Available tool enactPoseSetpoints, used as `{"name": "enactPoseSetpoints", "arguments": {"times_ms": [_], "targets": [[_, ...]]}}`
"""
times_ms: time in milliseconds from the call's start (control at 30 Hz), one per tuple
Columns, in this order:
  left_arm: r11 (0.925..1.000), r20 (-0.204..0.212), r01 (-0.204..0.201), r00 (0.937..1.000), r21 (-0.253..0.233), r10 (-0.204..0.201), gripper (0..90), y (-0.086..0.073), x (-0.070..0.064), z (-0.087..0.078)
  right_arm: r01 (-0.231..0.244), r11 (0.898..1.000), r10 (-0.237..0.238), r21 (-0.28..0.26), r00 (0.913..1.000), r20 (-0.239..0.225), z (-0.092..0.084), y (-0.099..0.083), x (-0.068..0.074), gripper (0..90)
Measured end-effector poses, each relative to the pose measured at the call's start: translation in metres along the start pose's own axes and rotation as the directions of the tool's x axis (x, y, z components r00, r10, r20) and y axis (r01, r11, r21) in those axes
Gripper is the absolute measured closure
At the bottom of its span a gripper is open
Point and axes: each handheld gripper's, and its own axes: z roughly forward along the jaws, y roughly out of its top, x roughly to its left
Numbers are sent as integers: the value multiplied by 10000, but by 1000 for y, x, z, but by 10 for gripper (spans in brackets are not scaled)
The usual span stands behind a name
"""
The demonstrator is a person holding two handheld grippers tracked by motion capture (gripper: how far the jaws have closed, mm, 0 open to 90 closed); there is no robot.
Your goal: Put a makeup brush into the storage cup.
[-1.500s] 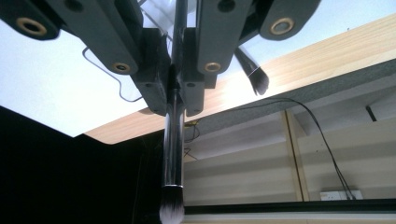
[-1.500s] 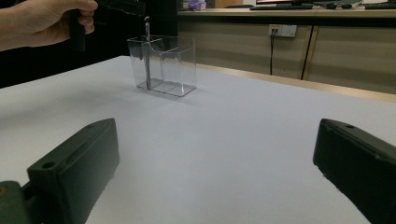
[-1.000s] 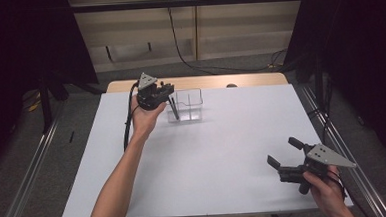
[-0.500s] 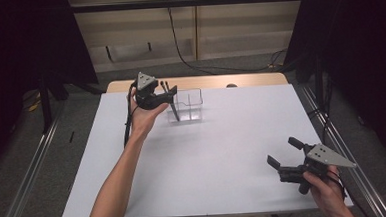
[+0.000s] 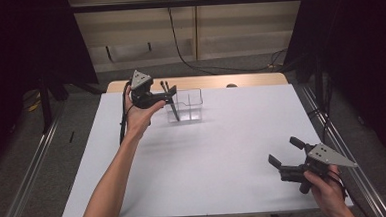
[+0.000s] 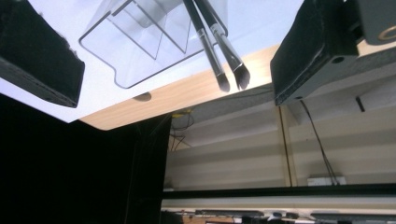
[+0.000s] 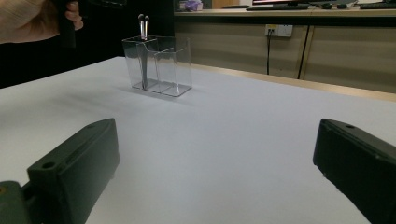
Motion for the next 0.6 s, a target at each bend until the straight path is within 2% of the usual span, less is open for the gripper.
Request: {"name": "enactPoseSetpoints", "arguments": {"times_ms": [67, 133, 167, 233, 267, 400, 600], "targets": [[9999, 104, 85, 9999, -124, -84, 24, 3, -1, -4, -10, 10000, 10, 2, 10000, 31, 0, 0, -1, 1], [9998, 14, -120, 9999, -127, 120, 19, 4, 0, -8, -56, 10000, 56, -8, 10000, 67, 1, 0, -2, 2], [9999, 47, -39, 10000, -152, 40, 18, 4, 0, -10, -40, 10000, 40, 2, 10000, 90, 1, -1, -2, 2], [9998, 139, -202, 9997, -72, 203, 18, 3, 1, -15, -42, 10000, 42, -1, 9999, 139, 1, -1, -3, 4], [9996, 19, -284, 9996, -38, 284, 18, 3, 1, -18, -58, 10000, 59, -15, 9999, 153, 0, -1, -3, 5], [9993, 54, -304, 9995, -197, 305, 18, 3, 3, -32, -64, 10000, 65, -15, 9997, 249, 0, -1, -4, 6], [9993, 103, -343, 9994, -138, 344, 20, -8, -1, -51, -23, 10000, 24, -34, 9995, 311, -2, 0, -3, 6]]}}
